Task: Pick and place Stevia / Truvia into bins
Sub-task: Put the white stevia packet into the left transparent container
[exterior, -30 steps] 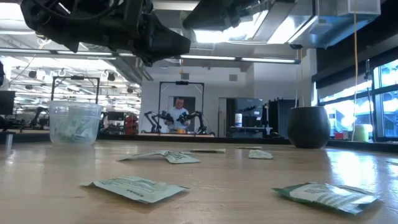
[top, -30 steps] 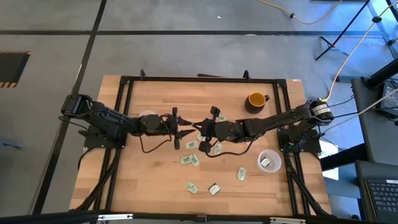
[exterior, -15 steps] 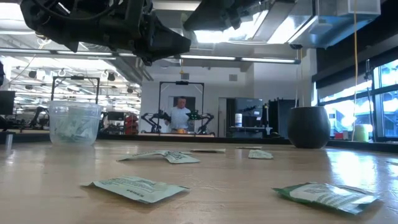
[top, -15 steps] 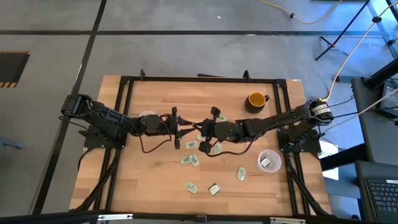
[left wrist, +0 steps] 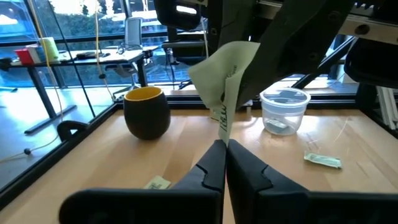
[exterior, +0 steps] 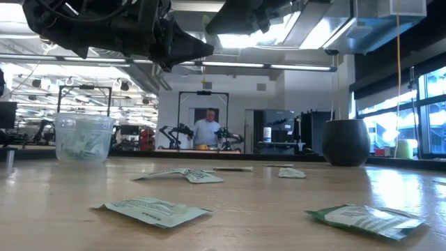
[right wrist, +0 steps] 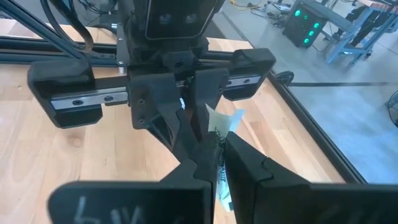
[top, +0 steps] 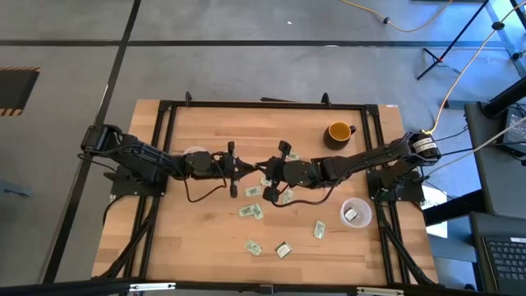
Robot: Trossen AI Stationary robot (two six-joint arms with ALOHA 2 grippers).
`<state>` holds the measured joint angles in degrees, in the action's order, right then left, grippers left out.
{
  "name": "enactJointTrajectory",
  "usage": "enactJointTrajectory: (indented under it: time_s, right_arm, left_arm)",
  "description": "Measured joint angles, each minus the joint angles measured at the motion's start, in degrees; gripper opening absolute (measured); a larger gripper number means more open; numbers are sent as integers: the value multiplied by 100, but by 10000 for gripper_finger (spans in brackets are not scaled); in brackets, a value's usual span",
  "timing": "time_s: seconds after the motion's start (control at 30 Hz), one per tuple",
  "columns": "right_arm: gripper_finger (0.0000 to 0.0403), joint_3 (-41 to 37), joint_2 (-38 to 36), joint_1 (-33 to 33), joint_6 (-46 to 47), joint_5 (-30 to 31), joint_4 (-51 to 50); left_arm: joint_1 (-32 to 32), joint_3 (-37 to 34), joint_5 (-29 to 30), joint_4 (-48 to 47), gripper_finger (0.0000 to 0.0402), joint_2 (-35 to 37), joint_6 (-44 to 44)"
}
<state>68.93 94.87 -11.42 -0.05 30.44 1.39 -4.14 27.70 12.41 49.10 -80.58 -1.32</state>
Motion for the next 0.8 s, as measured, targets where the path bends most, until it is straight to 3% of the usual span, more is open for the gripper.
enactJointTrajectory:
  time_s: [0.17,0.33,0.47,0.63,0.8]
  right_arm:
    - [38,0,0,-2,-22,-23,-2]
    - [89,0,-1,-2,-28,-45,-142]
    - [144,-9,-168,-15,151,-11,-794]
    - [188,-9,-539,-157,1124,-61,-2083]
    - [201,-7,-734,-382,2051,-1321,-3398]
  left_arm:
    - [0,0,-7,0,3,2,-2]
    - [0,0,-7,-50,2,2,-2]
    - [0,0,-7,-365,3,22,-2]
    - [0,-1,-9,-786,3,134,74]
    - [0,0,-62,-2281,2,777,502]
